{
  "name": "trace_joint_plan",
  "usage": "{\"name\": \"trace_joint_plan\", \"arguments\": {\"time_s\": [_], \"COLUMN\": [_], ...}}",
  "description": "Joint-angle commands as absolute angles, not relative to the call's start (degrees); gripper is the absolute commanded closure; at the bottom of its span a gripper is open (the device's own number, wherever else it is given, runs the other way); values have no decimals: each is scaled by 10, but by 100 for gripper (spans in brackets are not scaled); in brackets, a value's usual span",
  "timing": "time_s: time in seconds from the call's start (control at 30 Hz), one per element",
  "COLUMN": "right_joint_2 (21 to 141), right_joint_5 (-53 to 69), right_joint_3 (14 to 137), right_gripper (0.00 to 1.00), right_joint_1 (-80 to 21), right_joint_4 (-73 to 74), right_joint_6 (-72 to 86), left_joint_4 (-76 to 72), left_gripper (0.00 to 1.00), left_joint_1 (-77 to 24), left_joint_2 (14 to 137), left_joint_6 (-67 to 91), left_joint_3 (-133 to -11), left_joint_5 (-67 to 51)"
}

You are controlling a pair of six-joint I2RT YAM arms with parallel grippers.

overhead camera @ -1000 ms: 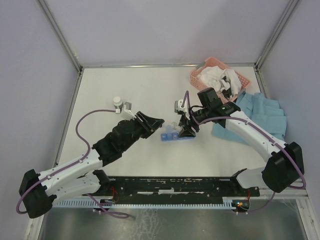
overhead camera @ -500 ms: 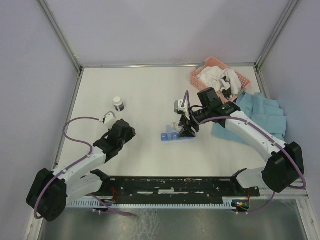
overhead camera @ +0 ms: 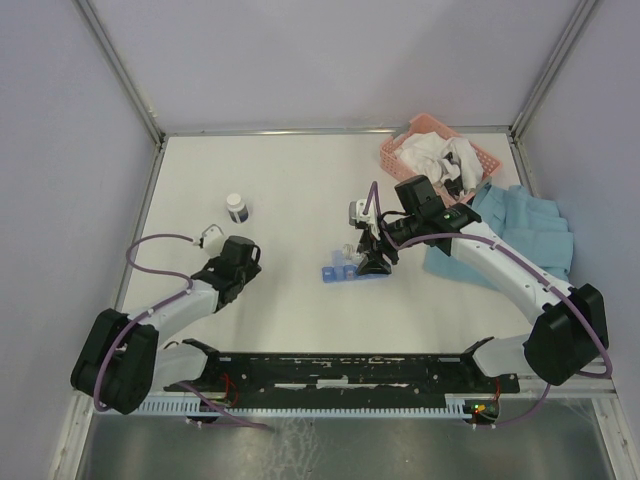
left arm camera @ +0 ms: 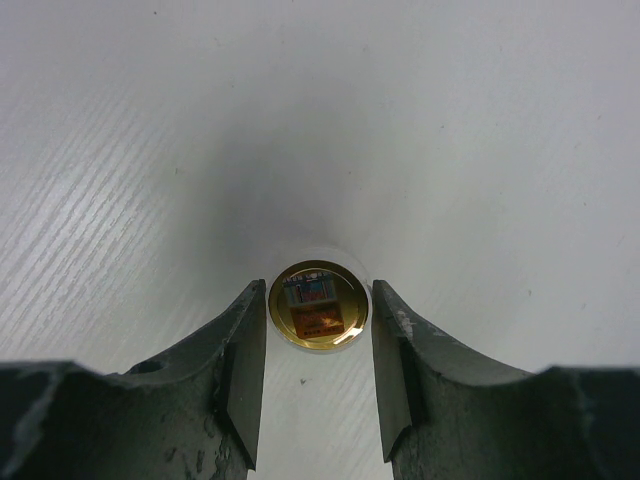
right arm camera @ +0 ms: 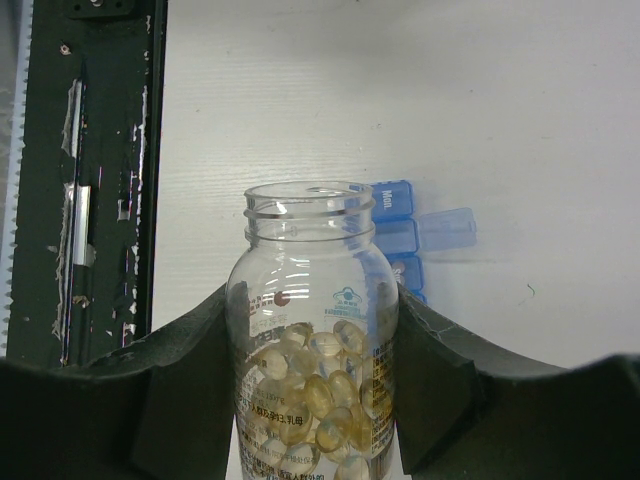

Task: Sort the pills into containers

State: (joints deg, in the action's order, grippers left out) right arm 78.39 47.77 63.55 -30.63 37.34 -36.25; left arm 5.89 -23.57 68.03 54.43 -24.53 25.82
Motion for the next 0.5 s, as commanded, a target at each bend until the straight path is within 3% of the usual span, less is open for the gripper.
{"name": "trace_joint_plan", "arguments": {"time_s": [0.0, 0.47], "right_joint_2": [771, 778], "right_joint_5": [495, 498], "right_joint_3": [649, 650], "right_gripper": [99, 99], "right_joint_1": [-306, -305], "right_joint_4": [370, 373], "right_joint_6": [-362, -365], "left_joint_4": [28, 43], "left_gripper": [86, 86], "left_joint_1": [-224, -210], "left_joint_2": [697, 746], "left_joint_6": [515, 525], "left_joint_3": [-279, -303], "left_joint_5": [269, 245]}}
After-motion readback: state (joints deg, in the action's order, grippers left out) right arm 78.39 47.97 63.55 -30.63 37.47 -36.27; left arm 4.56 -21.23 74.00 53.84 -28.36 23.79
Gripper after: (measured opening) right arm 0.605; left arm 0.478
